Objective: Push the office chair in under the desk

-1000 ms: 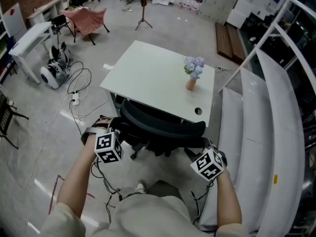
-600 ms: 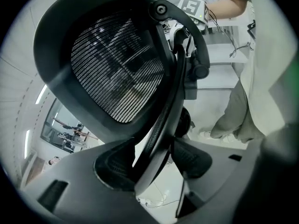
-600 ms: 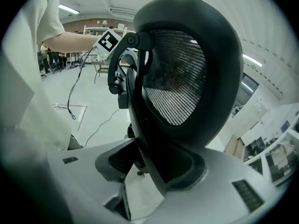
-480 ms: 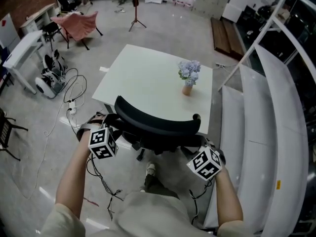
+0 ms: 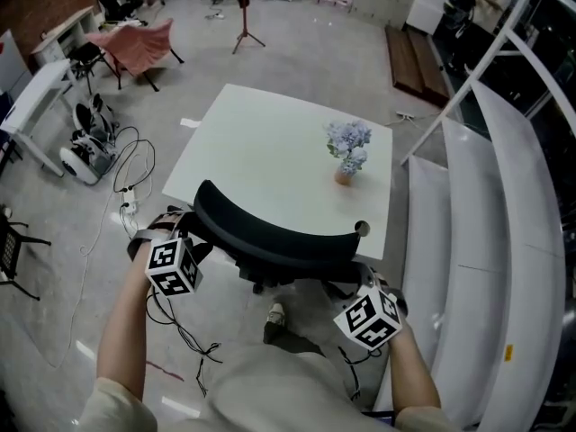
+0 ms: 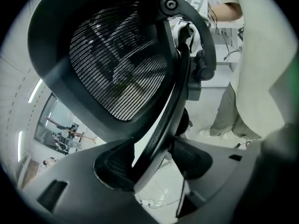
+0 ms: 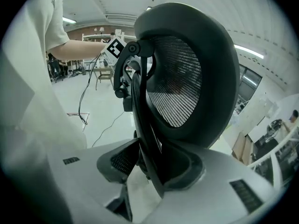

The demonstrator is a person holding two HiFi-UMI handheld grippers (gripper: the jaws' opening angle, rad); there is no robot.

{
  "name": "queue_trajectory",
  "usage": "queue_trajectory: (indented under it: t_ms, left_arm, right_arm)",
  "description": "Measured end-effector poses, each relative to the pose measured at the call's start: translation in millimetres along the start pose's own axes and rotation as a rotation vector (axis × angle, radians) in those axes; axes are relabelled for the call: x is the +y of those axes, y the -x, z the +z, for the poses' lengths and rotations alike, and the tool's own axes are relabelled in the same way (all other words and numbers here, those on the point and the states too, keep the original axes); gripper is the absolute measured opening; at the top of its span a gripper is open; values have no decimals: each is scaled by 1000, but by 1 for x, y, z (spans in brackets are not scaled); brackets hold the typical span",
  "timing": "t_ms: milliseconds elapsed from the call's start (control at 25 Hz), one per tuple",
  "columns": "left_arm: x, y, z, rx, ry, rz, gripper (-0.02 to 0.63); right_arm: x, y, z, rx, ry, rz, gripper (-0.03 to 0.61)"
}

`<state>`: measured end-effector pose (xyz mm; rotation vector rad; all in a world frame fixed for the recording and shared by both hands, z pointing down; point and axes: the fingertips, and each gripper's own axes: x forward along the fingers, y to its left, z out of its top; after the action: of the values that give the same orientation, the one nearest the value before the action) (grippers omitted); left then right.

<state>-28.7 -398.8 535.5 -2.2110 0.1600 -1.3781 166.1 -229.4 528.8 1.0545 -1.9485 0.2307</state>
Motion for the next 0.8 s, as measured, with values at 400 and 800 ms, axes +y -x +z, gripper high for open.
queue_trajectory:
  t_ms: [400, 800]
  left_arm:
    - [14, -13, -2, -4, 28, -32, 258]
    - [17, -13, -1, 4, 33, -25, 258]
  right_arm:
    - [-20, -10, 5, 7, 6, 46, 149]
    - [-19, -10, 5, 17, -10, 60, 152]
